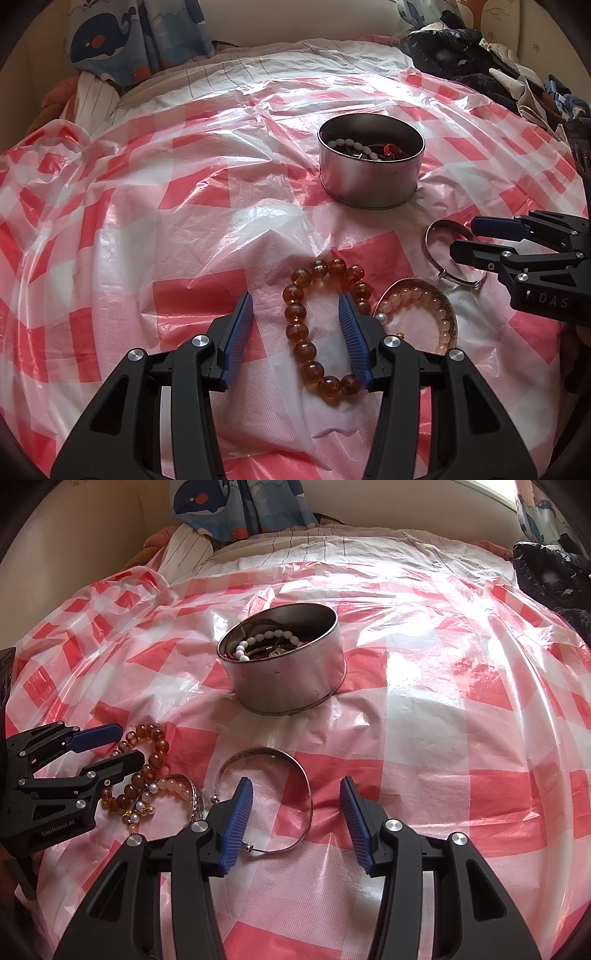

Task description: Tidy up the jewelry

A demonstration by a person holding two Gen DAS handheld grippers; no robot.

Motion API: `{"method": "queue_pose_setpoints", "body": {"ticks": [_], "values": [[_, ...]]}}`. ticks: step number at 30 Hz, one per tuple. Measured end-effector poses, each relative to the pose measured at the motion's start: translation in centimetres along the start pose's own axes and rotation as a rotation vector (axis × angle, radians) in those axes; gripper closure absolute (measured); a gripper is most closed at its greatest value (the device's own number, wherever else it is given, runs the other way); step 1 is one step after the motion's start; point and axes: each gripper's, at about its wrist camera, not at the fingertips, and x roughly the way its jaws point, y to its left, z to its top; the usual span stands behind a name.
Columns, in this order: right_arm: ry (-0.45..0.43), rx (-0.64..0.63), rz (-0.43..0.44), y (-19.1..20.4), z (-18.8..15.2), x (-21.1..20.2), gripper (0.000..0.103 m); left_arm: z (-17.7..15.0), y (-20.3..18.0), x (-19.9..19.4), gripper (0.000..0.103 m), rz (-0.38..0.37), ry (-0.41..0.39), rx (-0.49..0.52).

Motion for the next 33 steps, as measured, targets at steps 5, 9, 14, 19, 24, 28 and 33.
{"method": "queue_pose_setpoints", "body": {"ticks": [5,9,14,19,24,28,33], "values": [[-0.002,0.000,-0.001,0.0,-0.1,0.0,0.052,0.0,-0.1,0.0,0.055,0.007,0.001,0.006],[-0.002,0.001,-0.001,0.0,0.0,0.0,0.051,0.0,-0.1,0.1,0.055,0.008,0.001,0.007],[-0.001,0.002,-0.001,0.0,0.0,0.0,0.051,0.0,-0.1,0.1,0.051,0.013,0.002,0.008],[-0.001,0.001,-0.001,0.0,0.0,0.0,0.051,0.0,-0.1,0.1,0.049,0.020,0.002,0.009],[0.011,-0.001,-0.009,0.0,-0.1,0.2,0.051,-0.1,-0.2,0.2,0.049,0.035,0.000,0.023],[0.030,-0.052,-0.027,0.7,-0.4,0.6,0.092,-0.2,-1.3,0.4,0.092,0.031,0.016,0.092],[0.021,-0.057,0.021,1.0,-0.4,0.3,0.099,0.0,-1.8,-0.3,0.093,-0.010,0.005,0.096]]}}
